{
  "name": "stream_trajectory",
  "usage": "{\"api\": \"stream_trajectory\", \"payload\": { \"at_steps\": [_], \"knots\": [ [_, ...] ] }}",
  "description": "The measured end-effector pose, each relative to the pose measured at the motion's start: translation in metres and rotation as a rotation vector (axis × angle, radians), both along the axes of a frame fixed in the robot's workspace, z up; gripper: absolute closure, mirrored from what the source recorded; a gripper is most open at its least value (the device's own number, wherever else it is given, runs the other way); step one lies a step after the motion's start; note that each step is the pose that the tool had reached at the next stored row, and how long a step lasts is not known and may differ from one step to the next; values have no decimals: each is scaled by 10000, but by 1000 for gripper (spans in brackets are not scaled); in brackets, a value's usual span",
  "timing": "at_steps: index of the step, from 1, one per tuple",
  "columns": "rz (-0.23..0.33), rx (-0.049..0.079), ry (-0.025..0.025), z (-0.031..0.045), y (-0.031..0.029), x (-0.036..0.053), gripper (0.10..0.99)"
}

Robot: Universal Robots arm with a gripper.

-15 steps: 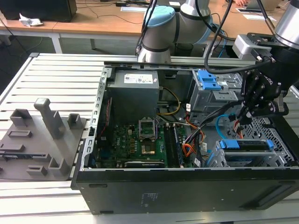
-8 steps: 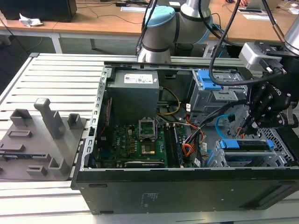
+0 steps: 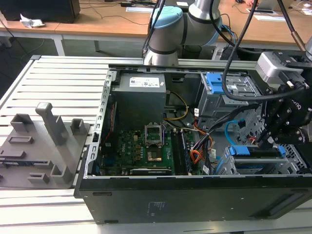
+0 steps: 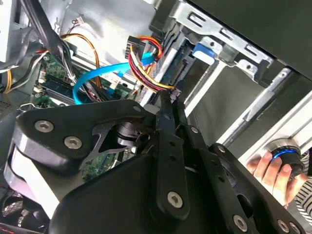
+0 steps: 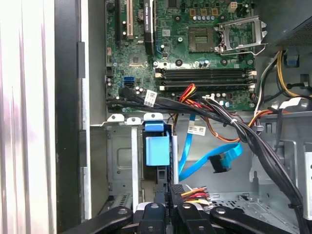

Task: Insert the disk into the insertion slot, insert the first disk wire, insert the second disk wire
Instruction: 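Insert the first disk wire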

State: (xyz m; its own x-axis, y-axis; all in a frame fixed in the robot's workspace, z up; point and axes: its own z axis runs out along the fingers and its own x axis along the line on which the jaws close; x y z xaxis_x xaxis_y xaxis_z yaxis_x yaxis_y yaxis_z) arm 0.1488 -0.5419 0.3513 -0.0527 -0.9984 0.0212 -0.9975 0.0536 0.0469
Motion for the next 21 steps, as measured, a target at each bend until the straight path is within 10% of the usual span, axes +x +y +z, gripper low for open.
{"api": "stream_trajectory", "payload": {
  "at_steps": [10,14,21],
  "knots": [
    [0,57,0,-4,-150,0,925],
    [0,65,0,-4,19,6,925],
    [0,65,2,-32,49,73,925]
  ]
}}
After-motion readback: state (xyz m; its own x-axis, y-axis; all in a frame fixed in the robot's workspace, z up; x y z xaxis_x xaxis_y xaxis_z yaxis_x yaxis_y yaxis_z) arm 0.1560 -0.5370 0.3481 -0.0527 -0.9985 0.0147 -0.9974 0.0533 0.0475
